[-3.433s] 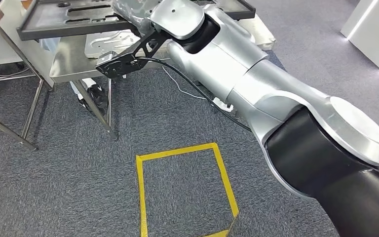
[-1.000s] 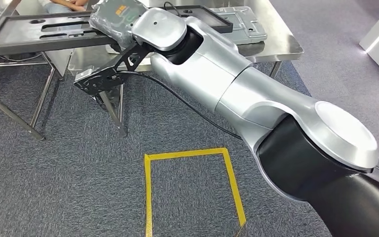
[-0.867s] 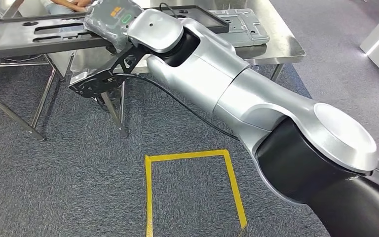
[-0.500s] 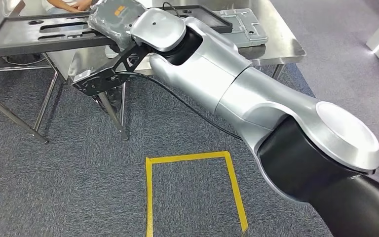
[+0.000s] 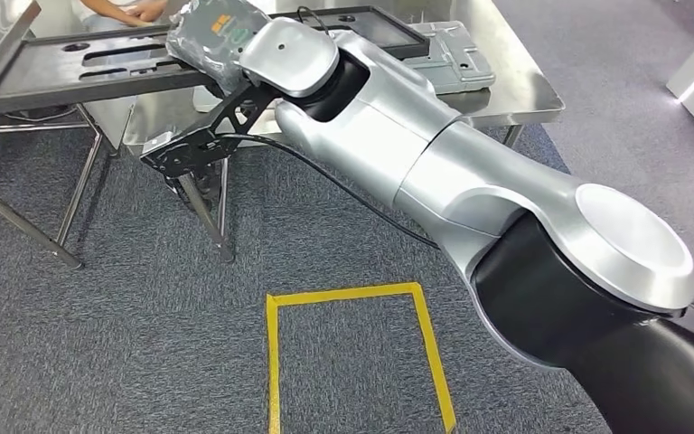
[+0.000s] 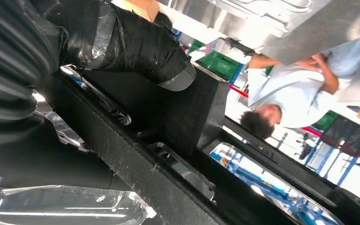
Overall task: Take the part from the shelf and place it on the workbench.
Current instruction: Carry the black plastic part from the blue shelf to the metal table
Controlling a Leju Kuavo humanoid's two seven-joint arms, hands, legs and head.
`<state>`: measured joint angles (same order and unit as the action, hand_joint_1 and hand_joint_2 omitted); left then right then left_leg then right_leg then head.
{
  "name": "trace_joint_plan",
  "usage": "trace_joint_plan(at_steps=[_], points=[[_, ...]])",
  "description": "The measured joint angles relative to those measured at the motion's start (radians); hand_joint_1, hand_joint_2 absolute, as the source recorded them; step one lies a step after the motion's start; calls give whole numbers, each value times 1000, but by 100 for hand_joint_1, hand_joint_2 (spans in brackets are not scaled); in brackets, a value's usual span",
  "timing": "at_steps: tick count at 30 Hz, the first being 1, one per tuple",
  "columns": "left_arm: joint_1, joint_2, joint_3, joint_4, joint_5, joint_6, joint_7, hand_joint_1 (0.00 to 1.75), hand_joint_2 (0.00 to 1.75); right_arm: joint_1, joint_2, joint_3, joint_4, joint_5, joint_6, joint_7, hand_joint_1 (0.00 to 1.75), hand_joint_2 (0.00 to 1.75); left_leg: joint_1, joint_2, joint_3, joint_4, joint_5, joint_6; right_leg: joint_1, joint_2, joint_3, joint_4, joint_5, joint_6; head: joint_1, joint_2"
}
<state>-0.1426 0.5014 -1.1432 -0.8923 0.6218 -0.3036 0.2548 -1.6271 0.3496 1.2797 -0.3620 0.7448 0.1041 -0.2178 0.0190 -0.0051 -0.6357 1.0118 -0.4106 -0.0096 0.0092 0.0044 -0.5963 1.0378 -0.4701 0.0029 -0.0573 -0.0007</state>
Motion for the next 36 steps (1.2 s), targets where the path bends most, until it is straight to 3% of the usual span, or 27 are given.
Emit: trace_joint_plan(at_steps=[1,3,5,6,7,9,10,11,14,16,19,20,21,22,24,25,26,28,31,34,35,36], points=[[0,-1,1,0,0,0,0,0,175,-1,-1,1,2,1,0,1,175,175,2,0,5,-2,-1,6,0,0,-17,37,-19,5,2,0],[-1,-3,3,2,0,0,2,0,175,-2,-2,2,6,4,0,3,175,175,2,1,11,-3,-7,14,-3,-1,-84,164,-69,10,5,0],[-2,-6,4,3,0,0,3,0,175,1,-4,5,12,10,1,5,175,175,1,0,17,-1,-14,17,-4,-1,-148,261,-85,10,6,0],[-1,-7,4,4,0,0,4,0,175,2,-6,6,16,13,2,6,175,175,1,-1,21,1,-19,17,-5,-1,-157,259,-66,9,6,0],[-1,-8,4,4,0,-1,4,0,175,2,-7,6,20,17,4,8,175,175,1,-2,26,2,-24,16,-5,-1,-147,219,-31,5,6,0],[-2,-12,5,6,0,-3,6,0,175,0,-10,7,25,25,7,11,175,175,-2,-5,34,6,-35,11,-2,0,-96,86,45,-6,6,0],[-3,-14,6,7,0,-5,7,0,175,-1,-11,7,27,29,9,12,175,175,-4,-5,36,8,-39,8,0,0,-74,34,65,-11,6,0],[-5,-16,6,8,0,-6,8,0,175,-2,-12,7,28,32,11,13,175,175,-5,-5,36,9,-42,4,2,1,-61,4,71,-14,5,0],[-9,-21,7,12,0,-9,11,0,175,-2,-14,7,31,42,15,13,175,175,-2,-4,38,4,-48,-12,2,3,-50,-14,65,-22,5,0],[-11,-23,9,13,-1,-10,11,0,175,-1,-15,7,33,48,15,12,175,175,-1,-2,24,41,-71,-23,-5,2,-38,-24,63,-31,3,0],[-12,-25,10,16,-2,-14,11,0,175,6,-16,7,36,58,15,10,175,175,1,0,-67,213,-132,-33,-7,1,-23,-27,54,-40,1,0],[-11,-25,10,18,-2,-15,11,0,175,12,-16,7,36,61,15,9,175,175,2,0,-95,253,-135,-35,-6,3,-19,-26,50,-41,1,0],[-11,-25,10,20,-2,-15,11,0,175,18,-16,7,37,63,15,8,175,175,2,1,-108,260,-119,-35,-5,4,-13,-25,45,-41,1,0],[-11,-26,10,20,-3,-16,10,0,175,23,-16,7,37,65,15,6,175,175,2,1,-102,229,-87,-34,-4,5,-8,-23,40,-41,1,0],[-11,-26,11,22,-3,-15,10,0,175,26,-16,7,37,67,15,5,175,175,0,1,-53,103,-12,-27,-2,6,4,-20,28,-37,1,0],[-12,-25,12,23,-3,-15,9,0,175,25,-16,7,37,68,15,5,175,175,-3,1,-29,47,8,-22,-1,6,7,-18,23,-34,2,0],[-12,-25,12,25,-3,-15,8,0,175,24,-16,7,37,69,14,5,175,175,-6,1,-13,14,15,-17,0,6,8,-17,19,-30,2,0],[-13,-25,13,26,-3,-15,7,0,175,25,-16,7,37,72,14,3,175,175,-13,-1,-4,-2,8,-8,1,6,9,-19,16,-21,2,0],[-13,-25,13,28,-3,-16,6,0,175,26,-16,7,37,73,14,1,175,175,-4,0,11,-16,7,7,2,3,-5,12,-8,-5,7,0],[-14,-26,13,28,-3,-16,5,0,175,28,-15,7,37,74,14,0,175,175,-1,2,25,-20,-1,17,-4,2,-104,194,-77,7,12,0],[-14,-26,13,28,-3,-16,5,0,175,32,-15,7,37,74,14,0,175,175,0,2,27,-18,-6,18,-7,2,-140,249,-87,10,12,0],[-14,-26,13,28,-3,-16,5,0,175,36,-15,7,37,74,14,-1,175,175,1,2,30,-15,-11,17,-11,1,-160,269,-78,13,12,0]])
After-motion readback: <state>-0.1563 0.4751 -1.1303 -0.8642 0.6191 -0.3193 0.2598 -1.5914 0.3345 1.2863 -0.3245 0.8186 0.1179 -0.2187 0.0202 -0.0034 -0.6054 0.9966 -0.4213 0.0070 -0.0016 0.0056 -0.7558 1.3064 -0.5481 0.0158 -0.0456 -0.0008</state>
